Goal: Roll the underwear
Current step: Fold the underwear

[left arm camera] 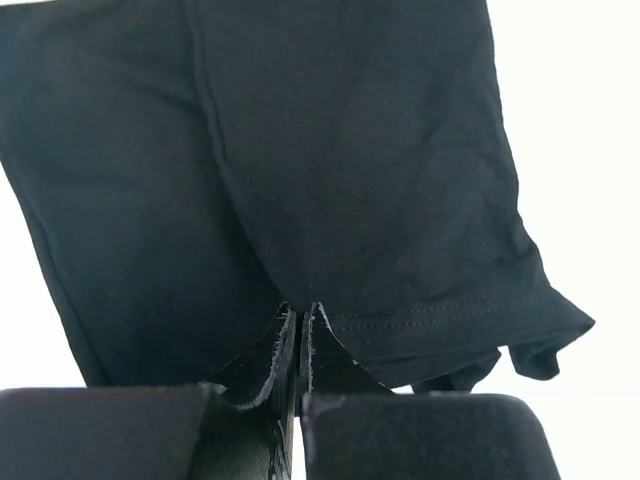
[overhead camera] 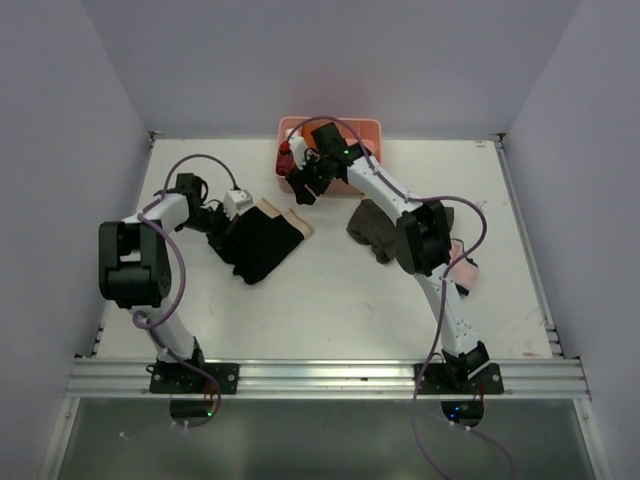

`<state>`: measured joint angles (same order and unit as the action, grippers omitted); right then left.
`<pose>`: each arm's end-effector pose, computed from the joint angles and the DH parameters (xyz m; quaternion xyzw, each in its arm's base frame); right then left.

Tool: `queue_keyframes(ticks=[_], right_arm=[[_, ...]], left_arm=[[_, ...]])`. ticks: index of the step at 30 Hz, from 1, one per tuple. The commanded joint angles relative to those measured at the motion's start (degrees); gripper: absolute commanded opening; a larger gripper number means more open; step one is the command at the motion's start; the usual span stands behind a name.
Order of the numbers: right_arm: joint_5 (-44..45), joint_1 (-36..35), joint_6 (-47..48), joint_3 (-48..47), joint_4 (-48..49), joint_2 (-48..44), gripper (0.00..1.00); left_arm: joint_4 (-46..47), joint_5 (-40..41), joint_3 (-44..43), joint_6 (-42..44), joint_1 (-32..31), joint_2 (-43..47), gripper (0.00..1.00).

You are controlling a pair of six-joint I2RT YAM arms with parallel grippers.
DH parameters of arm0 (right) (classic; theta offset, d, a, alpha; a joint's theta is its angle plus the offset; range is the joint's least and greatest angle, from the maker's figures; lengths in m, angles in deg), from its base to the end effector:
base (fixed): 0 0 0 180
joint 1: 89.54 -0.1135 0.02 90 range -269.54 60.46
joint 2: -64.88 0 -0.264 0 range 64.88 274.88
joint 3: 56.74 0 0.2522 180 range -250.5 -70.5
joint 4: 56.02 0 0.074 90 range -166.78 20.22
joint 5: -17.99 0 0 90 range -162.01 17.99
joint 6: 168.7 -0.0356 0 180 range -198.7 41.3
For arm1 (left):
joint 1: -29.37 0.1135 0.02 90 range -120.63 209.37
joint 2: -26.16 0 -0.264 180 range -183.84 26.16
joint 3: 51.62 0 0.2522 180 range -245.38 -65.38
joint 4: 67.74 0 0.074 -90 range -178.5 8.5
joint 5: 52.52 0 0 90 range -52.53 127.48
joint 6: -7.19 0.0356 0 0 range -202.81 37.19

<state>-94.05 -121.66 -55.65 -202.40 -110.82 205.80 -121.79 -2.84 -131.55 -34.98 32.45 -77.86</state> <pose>0.4544 0.3011 0.2187 -0.4851 0.7874 0.2056 0.3200 0.3357 -0.0050 0.1677 0.3884 0.8499 -0.2678 0.2349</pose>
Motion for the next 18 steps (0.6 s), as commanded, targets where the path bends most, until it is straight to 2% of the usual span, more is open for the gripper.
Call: queue_keyframes(ticks=[1,3,5,6,9,12,18], right_arm=[[2.46,0.22,-8.69,0.13,1.15,-7.41,0.62],[-3.77,-0.66,-11.87,1.9,-0.44,-8.99,0.47],[-8.42,-2.5,-16.17,4.53,-2.46,-9.88,0.4],[-9.24,-3.38,-17.24,6.63,-2.82,-9.96,0.35],[-11.17,-6.46,-20.93,11.72,-1.69,-9.79,0.35],[-10.31,-8.39,-22.7,13.68,1.75,-8.3,0.36],[-8.9,-9.54,-24.28,9.13,1.05,-0.75,0.37]], left_arm=[[1.8,1.38,0.34,-4.68,0.62,-0.73,0.0],[-0.12,1.29,0.25,-4.07,0.62,-1.09,0.01],[-1.27,0.59,1.3,-3.71,0.53,-0.74,0.09],[-1.8,0.33,1.57,-3.8,0.45,-0.56,0.17],[-3.38,-1.52,1.49,-4.41,0.36,0.58,0.33],[-1.73,-3.63,0.78,-7.04,1.67,4.44,0.41],[-0.31,-4.16,-4.92,-12.22,2.73,6.03,0.42]])
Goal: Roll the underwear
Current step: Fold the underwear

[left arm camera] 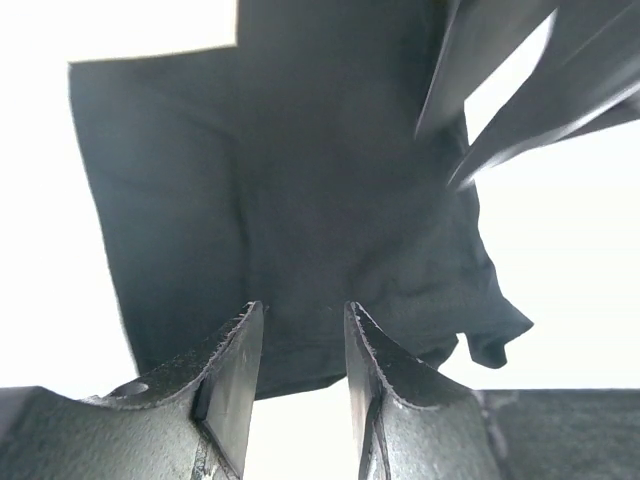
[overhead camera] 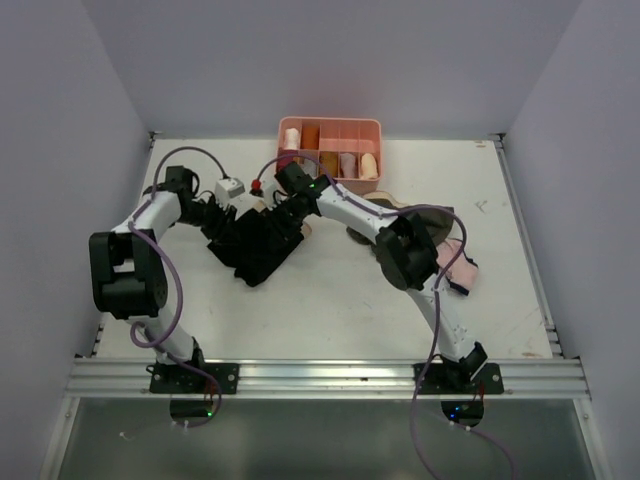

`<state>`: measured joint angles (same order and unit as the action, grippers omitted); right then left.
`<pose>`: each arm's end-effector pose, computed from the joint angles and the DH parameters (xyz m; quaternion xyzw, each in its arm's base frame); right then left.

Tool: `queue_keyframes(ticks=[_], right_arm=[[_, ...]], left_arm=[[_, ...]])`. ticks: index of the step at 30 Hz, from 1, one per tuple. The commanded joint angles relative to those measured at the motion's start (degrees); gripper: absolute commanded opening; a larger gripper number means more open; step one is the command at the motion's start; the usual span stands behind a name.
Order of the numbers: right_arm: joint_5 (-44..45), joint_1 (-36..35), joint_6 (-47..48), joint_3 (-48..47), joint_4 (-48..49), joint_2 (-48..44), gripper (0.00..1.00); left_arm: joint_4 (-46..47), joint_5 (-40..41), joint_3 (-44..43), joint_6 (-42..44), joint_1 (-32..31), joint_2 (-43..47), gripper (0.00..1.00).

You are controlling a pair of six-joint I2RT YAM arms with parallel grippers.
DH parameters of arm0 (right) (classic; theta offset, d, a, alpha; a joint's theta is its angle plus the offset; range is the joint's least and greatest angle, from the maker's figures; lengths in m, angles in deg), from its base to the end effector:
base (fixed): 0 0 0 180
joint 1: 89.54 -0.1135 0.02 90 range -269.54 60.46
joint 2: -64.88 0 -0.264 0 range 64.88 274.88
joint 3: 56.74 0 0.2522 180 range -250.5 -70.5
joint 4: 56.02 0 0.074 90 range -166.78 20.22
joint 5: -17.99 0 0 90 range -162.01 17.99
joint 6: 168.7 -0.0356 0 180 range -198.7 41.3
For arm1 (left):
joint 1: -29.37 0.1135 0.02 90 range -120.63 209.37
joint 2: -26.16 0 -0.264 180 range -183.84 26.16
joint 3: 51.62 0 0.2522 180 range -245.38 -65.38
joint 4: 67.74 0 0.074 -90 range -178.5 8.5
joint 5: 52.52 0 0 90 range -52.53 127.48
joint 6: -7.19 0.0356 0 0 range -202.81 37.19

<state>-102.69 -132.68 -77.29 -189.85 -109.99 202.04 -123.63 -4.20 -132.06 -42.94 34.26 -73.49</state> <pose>0.3674 0.3692 0.1865 -0.4188 0.8303 0.3323 0.1577 0.3291 0.0044 0.1936 0.3225 0.8700 -0.2800 0.2464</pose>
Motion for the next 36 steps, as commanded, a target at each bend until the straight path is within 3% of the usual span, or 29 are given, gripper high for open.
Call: queue_keyframes(ticks=[1,12,16,20,23,26,27,30,33,36], right_arm=[[-0.35,1.3,-1.77,-3.61,-1.09,3.89,0.37],[0.97,3.23,18.26,10.97,-14.08,-2.85,0.32],[4.65,5.69,39.29,10.36,-24.1,-6.36,0.29],[4.32,10.25,48.51,9.23,-28.61,-10.59,0.3],[1.85,11.84,42.04,2.39,-30.02,-10.6,0.37],[-1.84,11.85,28.08,-1.94,-26.96,-11.3,0.42],[-2.45,11.85,17.24,-0.9,-20.76,-11.83,0.42],[-4.39,11.85,0.43,3.14,-10.91,-12.71,0.48],[0.6,10.8,-13.23,5.27,-4.2,-11.58,0.5],[6.14,8.69,-18.61,4.12,-3.31,-9.99,0.5]], left_arm=[[1.78,-3.15,-5.73,-5.24,0.92,0.96,0.42],[8.02,-14.39,-5.49,-19.56,2.76,-5.37,0.36],[8.47,-19.31,-2.07,-21.42,2.5,-6.34,0.33],[10.56,-19.77,0.75,-23.95,0.92,-5.46,0.31],[14.17,-19.5,3.04,-27.9,-2.15,-5.11,0.3],[22.75,-19.06,6.46,-35.01,-4.27,-3.88,0.32],[24.36,-19.32,6.64,-36.96,-6.36,-4.05,0.32],[25.16,-18.26,4.28,-41.44,-8.74,-6.85,0.31],[29.82,-18.01,4.97,-46.2,-8.75,-8.62,0.29],[29.92,-17.13,4.71,-47.17,-8.84,-11.43,0.26]])
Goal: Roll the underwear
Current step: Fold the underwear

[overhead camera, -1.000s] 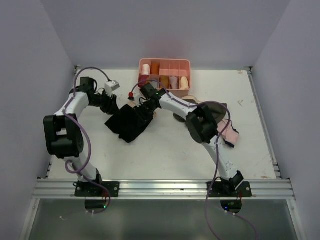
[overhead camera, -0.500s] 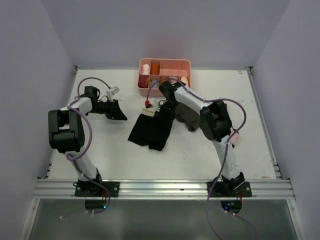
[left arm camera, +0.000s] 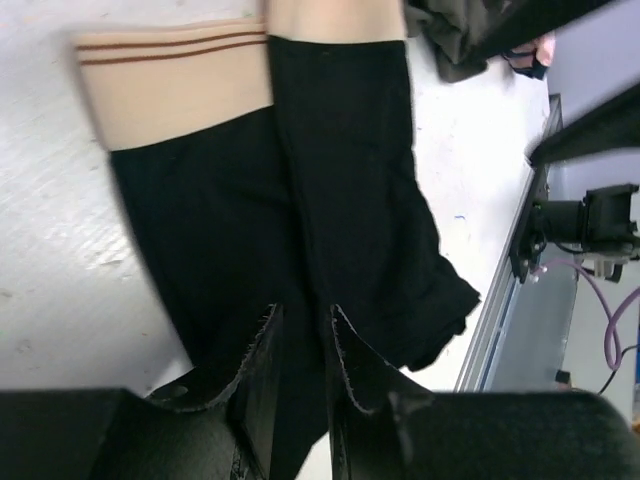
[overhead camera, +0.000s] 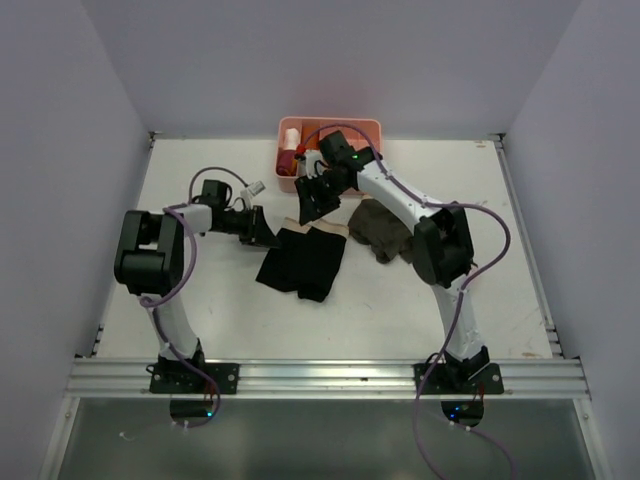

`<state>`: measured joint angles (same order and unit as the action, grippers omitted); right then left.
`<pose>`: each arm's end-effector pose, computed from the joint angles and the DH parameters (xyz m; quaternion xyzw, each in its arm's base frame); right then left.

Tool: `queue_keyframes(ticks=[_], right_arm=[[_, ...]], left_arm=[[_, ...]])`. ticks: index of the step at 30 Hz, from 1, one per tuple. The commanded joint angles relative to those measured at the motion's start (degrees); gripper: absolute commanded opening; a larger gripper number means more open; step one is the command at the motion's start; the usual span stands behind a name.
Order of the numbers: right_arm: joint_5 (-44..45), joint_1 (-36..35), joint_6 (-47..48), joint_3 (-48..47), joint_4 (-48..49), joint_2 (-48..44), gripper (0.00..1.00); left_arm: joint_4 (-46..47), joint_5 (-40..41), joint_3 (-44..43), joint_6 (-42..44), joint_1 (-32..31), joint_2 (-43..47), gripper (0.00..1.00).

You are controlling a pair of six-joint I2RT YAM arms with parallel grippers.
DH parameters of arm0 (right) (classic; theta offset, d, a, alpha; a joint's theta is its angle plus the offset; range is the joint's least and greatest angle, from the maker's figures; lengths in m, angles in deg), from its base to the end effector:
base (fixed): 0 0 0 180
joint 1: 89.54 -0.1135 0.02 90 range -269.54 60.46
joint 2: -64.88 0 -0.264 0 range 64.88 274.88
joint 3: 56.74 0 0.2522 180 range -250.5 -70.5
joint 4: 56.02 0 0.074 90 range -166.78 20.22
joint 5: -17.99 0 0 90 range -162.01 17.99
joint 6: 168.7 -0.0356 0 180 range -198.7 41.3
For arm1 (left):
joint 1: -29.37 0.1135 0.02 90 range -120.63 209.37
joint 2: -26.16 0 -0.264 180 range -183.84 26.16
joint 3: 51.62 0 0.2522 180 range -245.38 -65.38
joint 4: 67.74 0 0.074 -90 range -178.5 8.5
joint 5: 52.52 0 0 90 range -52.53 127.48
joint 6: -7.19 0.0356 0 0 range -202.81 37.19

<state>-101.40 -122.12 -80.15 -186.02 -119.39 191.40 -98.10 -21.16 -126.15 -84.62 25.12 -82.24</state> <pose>0.3955 0.2735 0.2463 -0.3131 0.8841 0.3064 0.1628 0.3497 -0.0565 0.1401 0.1273 0.8474 -0.4870 0.1689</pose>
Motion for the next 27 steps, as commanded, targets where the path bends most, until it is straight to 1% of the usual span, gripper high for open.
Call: queue_keyframes(ticks=[1,3,4,6,7,10,13,19,21,25,27], right_arm=[[6.26,-2.75,-17.17,0.65,6.79,1.27,0.49],[9.41,-3.37,-19.54,0.57,7.07,2.41,0.48],[10.39,-3.98,-21.21,0.3,6.8,3.72,0.48],[16.25,-4.68,-23.76,-0.93,4.97,4.78,0.49],[18.47,-5.21,-24.64,-1.54,3.91,5.4,0.49],[25.49,-6.0,-27.28,-2.42,0.92,6.37,0.48],[28.94,-6.62,-28.52,-2.69,-0.67,6.9,0.45],[28.95,-7.15,-30.36,-4.01,-1.19,9.45,0.43],[28.95,-7.15,-31.15,-4.18,-1.02,9.54,0.41],[29.21,-7.24,-31.51,-4.62,-0.93,9.19,0.41],[30.79,-7.41,-31.77,-4.71,-1.02,9.1,0.41]], left_arm=[[3.95,1.4,-1.1,-5.58,0.3,-3.39,0.25],[4.03,3.51,-0.49,-6.1,0.21,-4.45,0.25],[5.08,5.96,0.56,-6.72,0.21,-4.63,0.25],[5.09,7.38,0.83,-7.07,0.12,-5.5,0.25],[4.83,9.39,0.74,-7.16,0.12,-5.85,0.25],[5.08,11.51,1.18,-7.6,0.03,-6.04,0.25],[5.7,12.31,1.27,-8.13,-0.06,-6.03,0.25],[6.58,12.75,1.8,-8.39,-0.32,-6.03,0.27],[6.76,12.75,2.32,-8.39,-0.32,-6.03,0.26],[7.46,12.93,3.12,-8.39,-0.41,-5.77,0.26],[7.63,13.28,3.55,-8.22,-0.41,-5.33,0.26]])
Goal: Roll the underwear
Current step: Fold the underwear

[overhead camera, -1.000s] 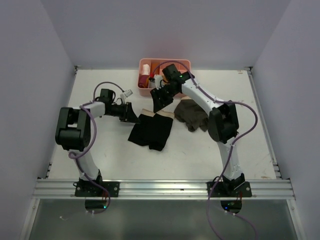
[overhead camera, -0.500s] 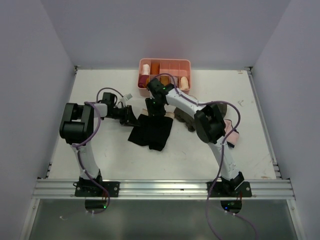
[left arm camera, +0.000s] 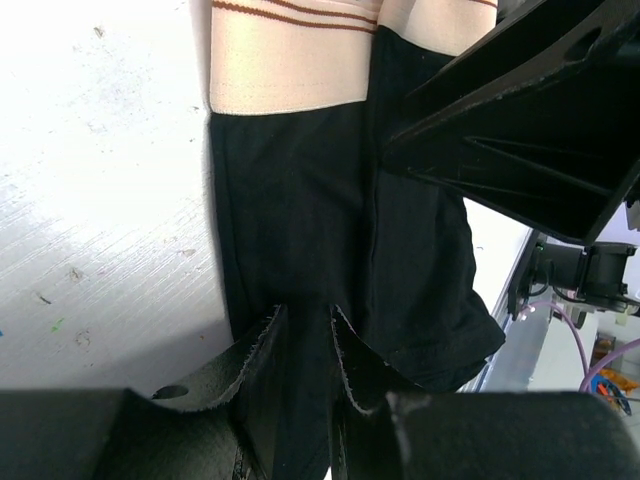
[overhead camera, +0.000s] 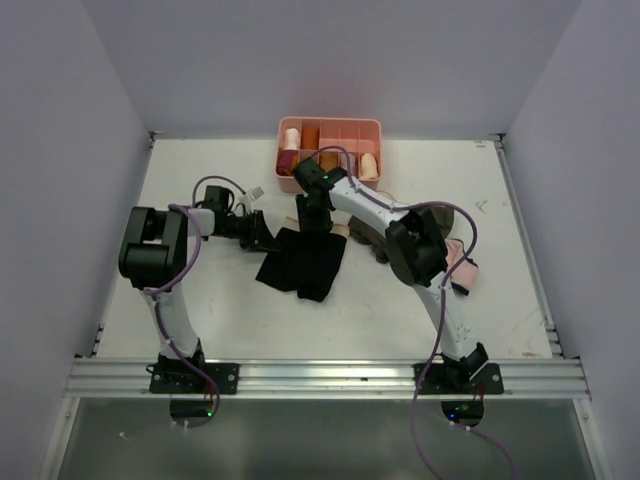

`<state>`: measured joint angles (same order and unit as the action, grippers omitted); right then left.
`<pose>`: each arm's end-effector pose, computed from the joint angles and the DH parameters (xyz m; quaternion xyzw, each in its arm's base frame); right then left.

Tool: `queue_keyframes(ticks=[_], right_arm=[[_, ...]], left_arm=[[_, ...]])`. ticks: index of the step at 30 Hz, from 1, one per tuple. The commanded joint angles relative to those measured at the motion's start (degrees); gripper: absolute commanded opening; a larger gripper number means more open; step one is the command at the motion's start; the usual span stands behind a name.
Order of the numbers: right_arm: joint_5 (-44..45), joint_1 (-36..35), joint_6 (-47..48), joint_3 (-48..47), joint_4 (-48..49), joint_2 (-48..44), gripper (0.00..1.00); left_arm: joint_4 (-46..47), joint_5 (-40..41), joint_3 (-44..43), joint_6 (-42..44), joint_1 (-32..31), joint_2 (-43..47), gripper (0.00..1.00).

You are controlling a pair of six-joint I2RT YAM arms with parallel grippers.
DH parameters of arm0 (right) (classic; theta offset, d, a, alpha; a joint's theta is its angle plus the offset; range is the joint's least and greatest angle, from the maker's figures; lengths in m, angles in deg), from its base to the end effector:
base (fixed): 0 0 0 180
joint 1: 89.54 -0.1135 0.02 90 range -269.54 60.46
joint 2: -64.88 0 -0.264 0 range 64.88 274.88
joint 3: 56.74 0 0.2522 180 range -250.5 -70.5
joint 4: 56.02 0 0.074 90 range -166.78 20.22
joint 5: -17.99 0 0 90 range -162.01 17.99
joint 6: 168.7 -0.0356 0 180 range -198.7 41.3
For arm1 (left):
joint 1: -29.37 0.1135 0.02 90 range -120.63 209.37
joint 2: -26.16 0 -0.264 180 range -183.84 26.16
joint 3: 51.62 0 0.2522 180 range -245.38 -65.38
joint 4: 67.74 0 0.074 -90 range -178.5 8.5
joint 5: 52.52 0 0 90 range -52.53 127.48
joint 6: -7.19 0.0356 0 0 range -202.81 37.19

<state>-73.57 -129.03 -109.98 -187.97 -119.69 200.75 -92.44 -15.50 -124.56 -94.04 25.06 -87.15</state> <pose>0.3863 0.3196 0.1751 -0.0729 0.9793 0.1198 0.1456 0.3537 -0.0552 0.1061 0.0434 0.8781 -0.4576 0.1325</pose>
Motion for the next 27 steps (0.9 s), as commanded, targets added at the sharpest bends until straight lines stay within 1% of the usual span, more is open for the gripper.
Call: queue_keyframes(ticks=[1,5,9,13,14,15,18,24,27], right_arm=[[2.97,-0.59,-1.93,-2.94,-0.63,0.26,0.41],[4.2,-1.47,-2.02,-4.95,-0.98,1.15,0.41],[5.08,-1.91,-1.76,-5.31,-0.8,2.46,0.36],[5.08,-1.91,-1.49,-4.88,-1.07,3.87,0.34],[4.99,-1.91,-1.49,-4.61,-1.07,3.87,0.32],[4.99,-1.91,-1.49,-4.52,-1.07,3.79,0.26],[4.82,-1.91,-1.15,-4.43,-0.98,2.74,0.14],[4.72,-1.82,-0.79,-4.08,-1.15,-0.08,0.03],[5.16,-1.82,-0.35,-4.08,-1.42,-1.22,0.0]], left_arm=[[2.15,7.88,2.05,1.2,-0.34,-0.33,0.26],[2.24,8.41,2.49,1.2,-0.43,-0.15,0.26],[2.41,8.85,2.93,1.2,-0.69,-0.06,0.26],[2.5,9.29,3.1,1.12,-0.69,-0.06,0.26],[2.5,9.46,3.19,1.2,-0.69,-0.06,0.26],[2.59,9.55,3.28,1.03,-0.78,-0.15,0.26],[2.76,9.73,3.45,0.94,-0.69,-0.33,0.26],[2.85,10.16,3.63,0.76,-0.69,-0.85,0.26],[2.77,10.6,3.54,0.68,-0.78,-1.03,0.26]])
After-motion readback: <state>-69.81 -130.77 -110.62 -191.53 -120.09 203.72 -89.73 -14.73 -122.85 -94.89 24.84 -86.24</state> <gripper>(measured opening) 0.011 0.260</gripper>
